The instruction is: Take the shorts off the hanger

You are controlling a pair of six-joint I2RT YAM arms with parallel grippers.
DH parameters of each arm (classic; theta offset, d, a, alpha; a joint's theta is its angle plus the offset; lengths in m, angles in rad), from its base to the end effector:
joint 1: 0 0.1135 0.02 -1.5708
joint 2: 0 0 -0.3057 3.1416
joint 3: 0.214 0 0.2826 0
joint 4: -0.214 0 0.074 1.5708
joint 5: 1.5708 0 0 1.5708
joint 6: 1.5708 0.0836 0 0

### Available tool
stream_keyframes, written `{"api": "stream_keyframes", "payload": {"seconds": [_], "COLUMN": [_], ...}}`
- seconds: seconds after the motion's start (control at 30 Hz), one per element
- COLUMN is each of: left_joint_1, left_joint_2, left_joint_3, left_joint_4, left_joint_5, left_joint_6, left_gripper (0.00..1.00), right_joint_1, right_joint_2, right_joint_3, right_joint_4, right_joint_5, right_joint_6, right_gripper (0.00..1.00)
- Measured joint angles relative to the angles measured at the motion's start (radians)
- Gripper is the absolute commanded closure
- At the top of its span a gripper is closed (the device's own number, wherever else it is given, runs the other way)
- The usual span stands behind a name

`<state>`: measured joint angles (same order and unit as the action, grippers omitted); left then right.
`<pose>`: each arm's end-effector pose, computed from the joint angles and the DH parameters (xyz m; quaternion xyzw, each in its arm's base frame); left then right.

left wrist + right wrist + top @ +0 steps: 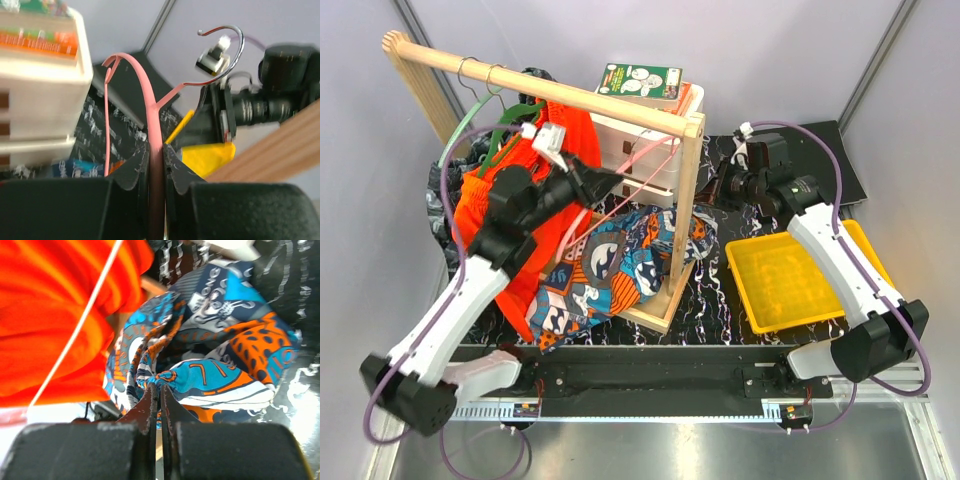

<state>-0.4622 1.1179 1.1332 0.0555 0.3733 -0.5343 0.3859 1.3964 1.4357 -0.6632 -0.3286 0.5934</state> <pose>0.2665 -0.1668 0.4634 0.1116 0.6743 -0.4547 0.5711 0.3278 0.1623 0.3959 0.0168 0.8810 0.3400 0.3285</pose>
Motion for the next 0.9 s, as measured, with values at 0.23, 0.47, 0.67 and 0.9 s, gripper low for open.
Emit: {"api": "stream_keyframes", "payload": {"seconds": [0.23,0.47,0.67,0.9], "left_joint_1": [0.001,-0.002,-0.039,-0.107], "left_joint_2": [-0.322,-0.443,-0.344,-0.228], "left_joint_3": [-0.066,-0.05,0.043,0.134], "left_joint_4": [-0.254,-0.264,-0.273,-0.245], "left_joint_5": [-0.02,0.065,0.098,0.097], "left_joint_6": [0.013,-0.081,-0.157,-0.206], "left_gripper": [1.0,1.0,1.0,1.0], "right_joint_1": [-0.039,-0.04,-0.042,-0.047], "right_joint_2": [-0.012,-0.036,-0.061,-0.065], "right_joint_3": [-0.033,-0.048,-0.048,-0.048], "right_joint_4": [-0.016,-0.021,-0.024,-0.031], "right_joint_5": [0.034,0.056,0.058,0.058], "right_joint_6": [-0.013,-0.014,-0.014,-0.014], "right_gripper": [1.0,1.0,1.0,1.0]}}
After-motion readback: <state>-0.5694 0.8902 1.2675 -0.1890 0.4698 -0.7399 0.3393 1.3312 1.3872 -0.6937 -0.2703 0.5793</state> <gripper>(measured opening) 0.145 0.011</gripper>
